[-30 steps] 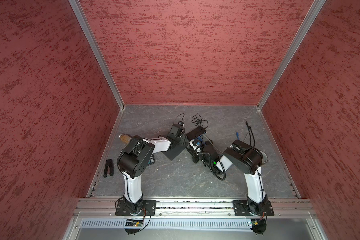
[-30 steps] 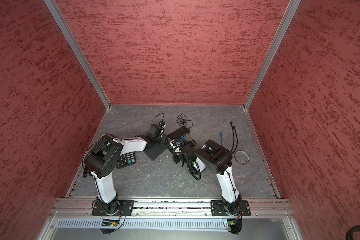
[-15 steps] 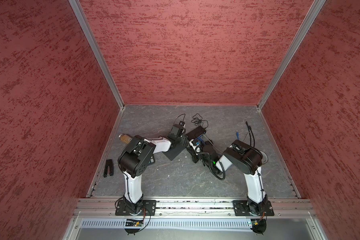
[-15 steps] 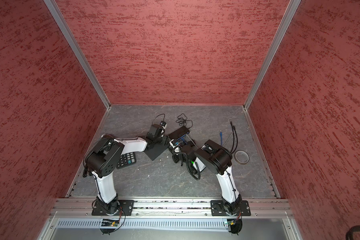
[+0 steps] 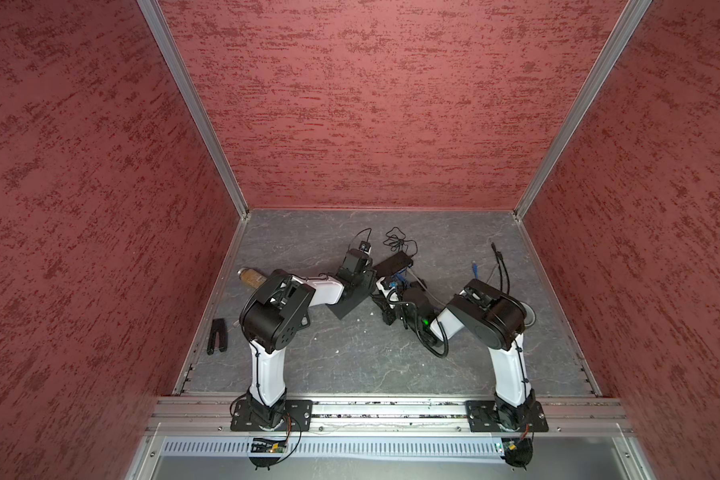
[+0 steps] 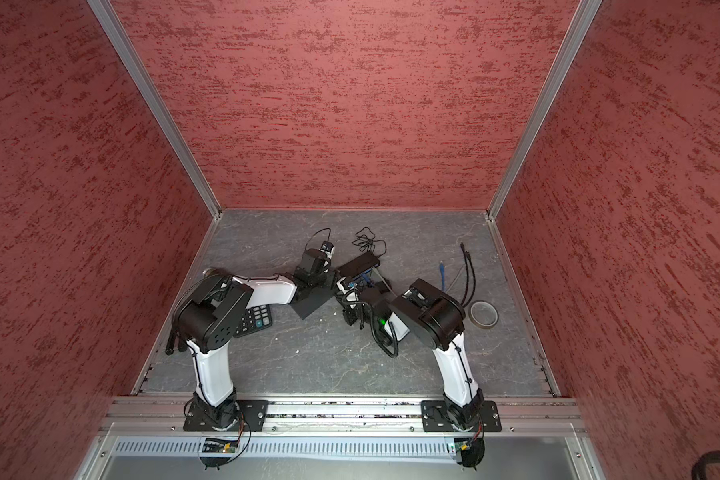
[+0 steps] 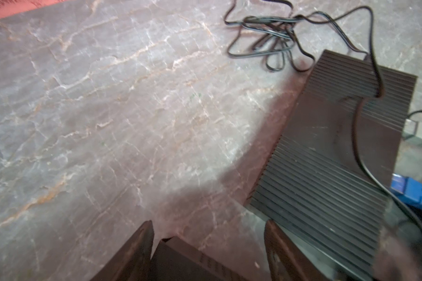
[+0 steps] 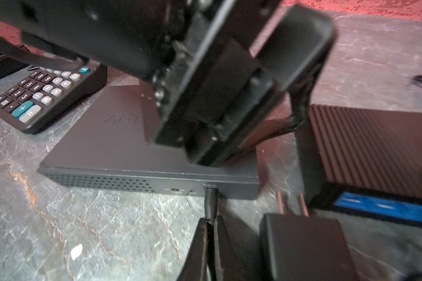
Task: Insert the plug into the switch port
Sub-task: 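Open the right gripper and draw it back from the inserted plug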
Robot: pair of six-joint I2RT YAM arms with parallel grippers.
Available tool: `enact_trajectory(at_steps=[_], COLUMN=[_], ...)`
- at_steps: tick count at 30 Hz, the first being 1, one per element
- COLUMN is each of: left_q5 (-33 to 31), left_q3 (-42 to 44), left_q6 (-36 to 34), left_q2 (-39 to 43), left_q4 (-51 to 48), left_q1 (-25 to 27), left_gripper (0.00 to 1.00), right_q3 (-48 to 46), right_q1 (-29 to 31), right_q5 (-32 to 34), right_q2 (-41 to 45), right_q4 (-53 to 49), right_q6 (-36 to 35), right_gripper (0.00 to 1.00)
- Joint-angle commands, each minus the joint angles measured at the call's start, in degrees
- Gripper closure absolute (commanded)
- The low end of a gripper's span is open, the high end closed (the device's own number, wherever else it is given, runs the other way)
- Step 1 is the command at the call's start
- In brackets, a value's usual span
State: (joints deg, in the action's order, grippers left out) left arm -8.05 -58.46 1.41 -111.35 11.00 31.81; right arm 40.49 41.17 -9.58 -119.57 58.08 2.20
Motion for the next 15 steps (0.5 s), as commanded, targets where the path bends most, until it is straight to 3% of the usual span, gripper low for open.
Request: enact_trajectory(at_steps=[1,15], left_q5=[18.51,18.67], left_q3=[3.43,3.28], left_q6=[3.82,5.18], left_q2=[-4.57,-4.55], left_q4=[-11.73,-10.48], left_q1=[7.23,5.75], left_gripper=[0.28,0.28], right_q3=[5.91,2.16], right_q1=[0.29,0.23], right_q5=[2.02,6.24], right_q2=[-0.69,0.72], right_q4=[-1.45,-1.86], right_q6=[2.26,2.99], right_gripper=[0.92,0.77])
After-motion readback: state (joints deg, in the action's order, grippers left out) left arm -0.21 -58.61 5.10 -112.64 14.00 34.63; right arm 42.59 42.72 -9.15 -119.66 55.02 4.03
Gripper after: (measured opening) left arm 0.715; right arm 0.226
